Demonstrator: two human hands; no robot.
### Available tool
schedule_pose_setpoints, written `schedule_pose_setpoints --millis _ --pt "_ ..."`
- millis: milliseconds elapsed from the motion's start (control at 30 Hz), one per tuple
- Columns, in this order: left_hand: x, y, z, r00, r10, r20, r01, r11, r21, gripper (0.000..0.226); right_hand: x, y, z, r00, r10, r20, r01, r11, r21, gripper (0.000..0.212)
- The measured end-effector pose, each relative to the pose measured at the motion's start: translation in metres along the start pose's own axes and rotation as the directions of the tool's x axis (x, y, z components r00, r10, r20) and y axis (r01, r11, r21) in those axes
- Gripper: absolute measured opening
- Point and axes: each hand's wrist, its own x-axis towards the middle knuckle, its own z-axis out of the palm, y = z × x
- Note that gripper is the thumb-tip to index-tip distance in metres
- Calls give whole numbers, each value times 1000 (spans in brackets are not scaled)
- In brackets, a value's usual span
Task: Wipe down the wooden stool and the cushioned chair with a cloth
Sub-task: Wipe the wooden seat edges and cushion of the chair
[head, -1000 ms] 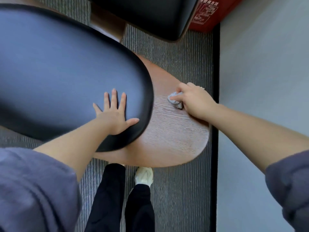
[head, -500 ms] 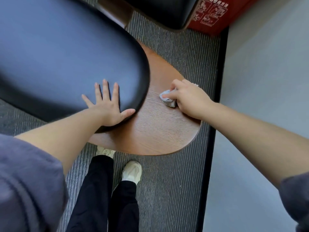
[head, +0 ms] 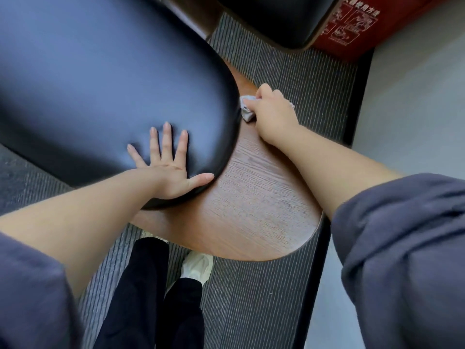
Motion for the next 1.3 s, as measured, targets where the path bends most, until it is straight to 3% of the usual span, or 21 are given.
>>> schedule_pose_setpoints --millis 233,433,600,800,933,1067,1167,1300 --pt "-4 1 -4 1000 -7 28 7 1000 -1 110 -79 -13 -5 976 -200 80 198 980 34 39" --pt "-3 0 -1 1000 2 21 -2 1000 9 110 -68 -16 -12 996 14 85 -14 1000 3 31" --pt "-7 0 -2 1000 20 -11 -20 1000 -1 109 -133 -50 -18 979 -156 128 156 988 15 44" --pt "-6 -7 3 993 67 -102 -68 998 -9 94 -136 -60 -12 996 66 57 -61 995 -84 33" --pt "-5 -17 2 983 116 -144 -115 993 20 85 -169 -113 5 992 -95 85 100 994 -46 57" --pt "-5 -47 -6 955 256 -153 -225 955 193 84 -167 -122 7 996 -1 90 0 1000 1 44" --pt "-8 -64 -7 922 344 -175 -289 916 278 84 -172 -141 11 996 25 89 -25 1000 6 60" --pt "-12 -67 1 934 286 -214 -239 946 221 83 -183 -178 23 995 -27 92 23 999 45 57"
